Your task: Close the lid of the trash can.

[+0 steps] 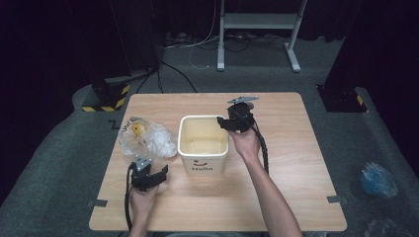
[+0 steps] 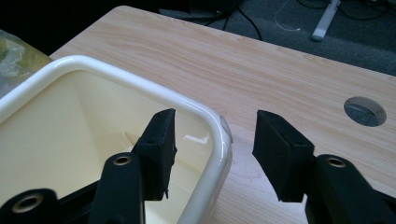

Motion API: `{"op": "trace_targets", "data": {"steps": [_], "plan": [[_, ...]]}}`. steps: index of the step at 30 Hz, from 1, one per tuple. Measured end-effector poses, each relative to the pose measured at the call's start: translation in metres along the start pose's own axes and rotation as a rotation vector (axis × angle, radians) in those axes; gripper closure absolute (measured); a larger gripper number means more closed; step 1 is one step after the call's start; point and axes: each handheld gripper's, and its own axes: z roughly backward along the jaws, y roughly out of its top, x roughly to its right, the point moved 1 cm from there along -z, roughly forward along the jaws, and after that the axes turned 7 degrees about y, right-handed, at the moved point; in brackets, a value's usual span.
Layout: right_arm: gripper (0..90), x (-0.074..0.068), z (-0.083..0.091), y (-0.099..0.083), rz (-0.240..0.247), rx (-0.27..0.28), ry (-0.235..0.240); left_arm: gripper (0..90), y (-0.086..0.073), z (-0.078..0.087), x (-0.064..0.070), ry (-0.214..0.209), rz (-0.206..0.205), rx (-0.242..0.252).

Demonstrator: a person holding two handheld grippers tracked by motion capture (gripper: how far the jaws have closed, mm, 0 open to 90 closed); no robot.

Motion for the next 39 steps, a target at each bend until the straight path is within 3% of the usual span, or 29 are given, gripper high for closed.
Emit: {"op": "trace_targets", "data": {"steps": [13,39], "plan": [[44.3,0.004,0.011,-0.002,-0.009,0.029,0.02,29.3,0.0,0.0,-0.001,0.002,-0.002,0.0],[43.3,0.024,0.034,-0.019,-0.019,0.077,0.014,29.4,0.0,0.0,-0.002,-0.004,0.01,0.002]]}}
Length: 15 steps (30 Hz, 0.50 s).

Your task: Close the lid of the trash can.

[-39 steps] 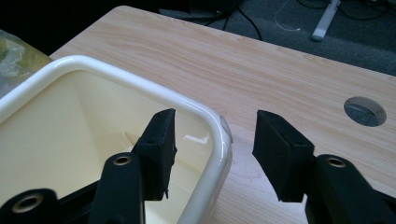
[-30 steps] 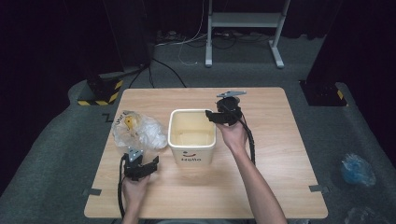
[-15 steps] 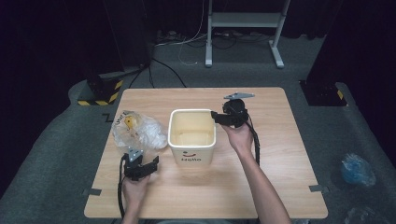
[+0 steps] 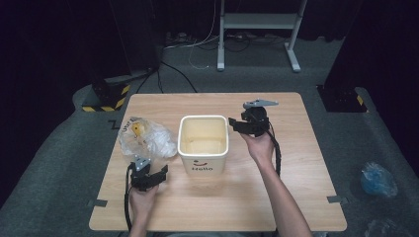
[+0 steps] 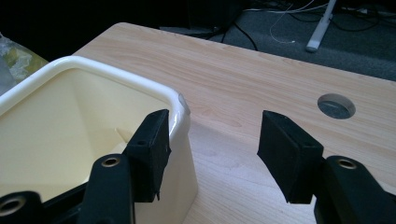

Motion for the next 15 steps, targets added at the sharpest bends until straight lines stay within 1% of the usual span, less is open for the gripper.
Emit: {"op": "trace_targets", "data": {"steps": [6,10,15], "plan": [[43.4,0.002,0.007,-0.001,0.003,0.008,-0.003,29.4,0.0,0.0,0.0,-0.003,0.01,0.005],[43.5,0.004,0.012,-0.003,0.01,0.013,-0.01,29.4,0.0,0.0,0.0,-0.005,0.009,0.005],[43.5,0.008,0.02,-0.005,0.007,0.023,-0.011,29.5,0.0,0.0,0.0,-0.003,0.005,0.006]]}}
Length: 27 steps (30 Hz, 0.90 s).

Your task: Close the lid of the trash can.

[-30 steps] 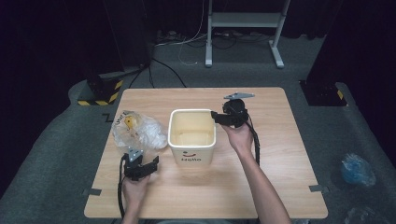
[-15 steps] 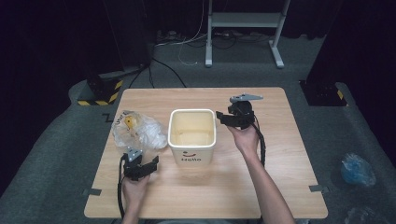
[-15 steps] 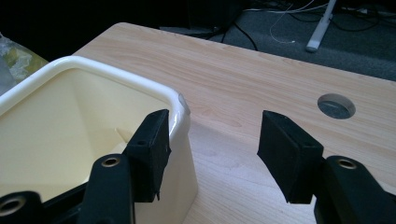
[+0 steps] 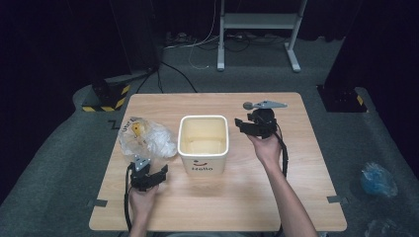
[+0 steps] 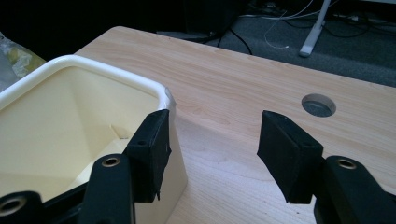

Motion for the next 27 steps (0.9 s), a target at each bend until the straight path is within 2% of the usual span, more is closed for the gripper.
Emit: {"op": "trace_targets", "data": {"steps": [20,27], "plan": [[43.5,0.016,0.022,-0.019,-0.001,0.027,-0.017,29.5,0.0,0.0,0.001,-0.001,0.002,-0.007],[43.5,0.024,0.029,-0.027,-0.005,0.033,-0.027,29.6,0.0,0.0,0.002,0.009,-0.012,-0.011]]}}
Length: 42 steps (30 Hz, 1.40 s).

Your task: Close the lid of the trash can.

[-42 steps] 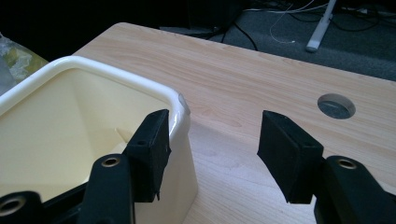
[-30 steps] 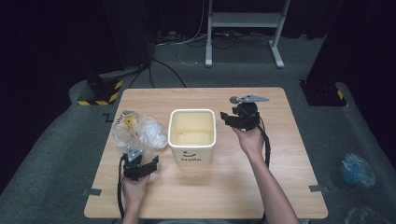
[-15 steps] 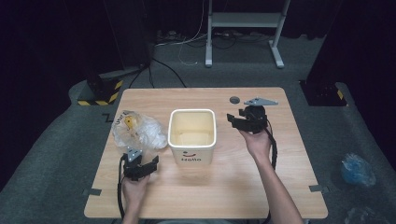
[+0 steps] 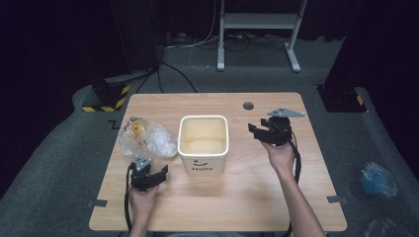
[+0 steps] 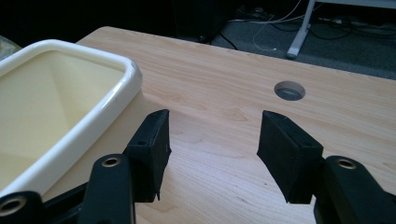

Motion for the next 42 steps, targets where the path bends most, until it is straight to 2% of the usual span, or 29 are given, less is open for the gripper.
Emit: {"op": "trace_targets", "data": {"steps": [24,31,42], "plan": [[43.5,0.02,0.036,-0.023,-0.023,0.042,-0.017,29.5,0.0,0.0,0.001,0.0,-0.005,-0.005],[44.5,0.023,0.045,-0.03,-0.021,0.064,-0.025,29.4,0.0,0.0,0.001,-0.001,-0.004,0.001],[44.9,0.023,0.05,-0.045,-0.03,0.07,-0.021,29.1,0.0,0.001,0.0,-0.008,-0.006,0.007]]}}
